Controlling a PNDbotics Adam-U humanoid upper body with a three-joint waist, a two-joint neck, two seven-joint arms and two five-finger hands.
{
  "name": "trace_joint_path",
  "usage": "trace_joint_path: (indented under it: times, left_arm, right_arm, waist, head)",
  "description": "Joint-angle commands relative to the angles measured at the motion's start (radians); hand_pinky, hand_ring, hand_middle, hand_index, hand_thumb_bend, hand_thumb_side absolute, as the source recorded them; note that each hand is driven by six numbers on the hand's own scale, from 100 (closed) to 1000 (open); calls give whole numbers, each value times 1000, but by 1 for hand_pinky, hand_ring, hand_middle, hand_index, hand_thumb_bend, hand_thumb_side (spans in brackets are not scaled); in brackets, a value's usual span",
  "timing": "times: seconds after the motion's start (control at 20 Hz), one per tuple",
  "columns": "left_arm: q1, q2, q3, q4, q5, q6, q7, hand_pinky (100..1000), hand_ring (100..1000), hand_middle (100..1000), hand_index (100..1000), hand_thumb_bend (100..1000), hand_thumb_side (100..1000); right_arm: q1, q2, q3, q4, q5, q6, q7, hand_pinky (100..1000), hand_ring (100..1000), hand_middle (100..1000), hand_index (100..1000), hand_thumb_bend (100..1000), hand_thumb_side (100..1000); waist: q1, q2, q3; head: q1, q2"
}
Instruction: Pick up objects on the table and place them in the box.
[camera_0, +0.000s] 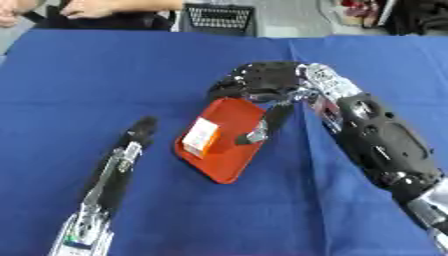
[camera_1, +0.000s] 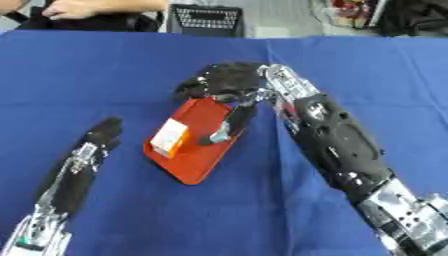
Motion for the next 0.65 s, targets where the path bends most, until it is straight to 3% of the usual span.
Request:
trace_joint_path:
  times: [0.05, 0.3, 0.5, 0.55, 0.65]
  left_arm:
    - [-9, 3, 7, -13, 3, -2, 5, 1000, 1000, 1000, 1000, 198, 1000]
    - [-10, 1, 10, -13, 2, -2, 8, 1000, 1000, 1000, 1000, 197, 1000]
    - [-11, -1, 14, -14, 1, -2, 12, 1000, 1000, 1000, 1000, 198, 1000]
    - [-11, -1, 15, -14, 1, -2, 13, 1000, 1000, 1000, 1000, 197, 1000]
    - [-11, -2, 17, -14, 1, -2, 15, 1000, 1000, 1000, 1000, 197, 1000]
  right_arm:
    - [38, -67, -23, -135, -149, -73, 104, 766, 796, 870, 953, 318, 785]
    - [165, -113, -142, -314, -493, -73, 236, 724, 745, 827, 919, 192, 756]
    - [270, -119, -262, -379, -744, -71, 365, 696, 710, 798, 908, 133, 746]
    - [299, -111, -293, -390, -795, -59, 395, 688, 700, 791, 903, 159, 760]
    - [351, -88, -348, -422, -886, -1, 454, 679, 688, 780, 897, 108, 751]
  waist:
    - [3, -11, -5]
    - [6, -8, -18]
    - [8, -5, -26]
    - [9, -4, -29]
    - [12, -2, -34]
  head:
    - [12, -15]
    - [21, -15]
    - [28, -13]
    - [31, -13]
    - [35, -12]
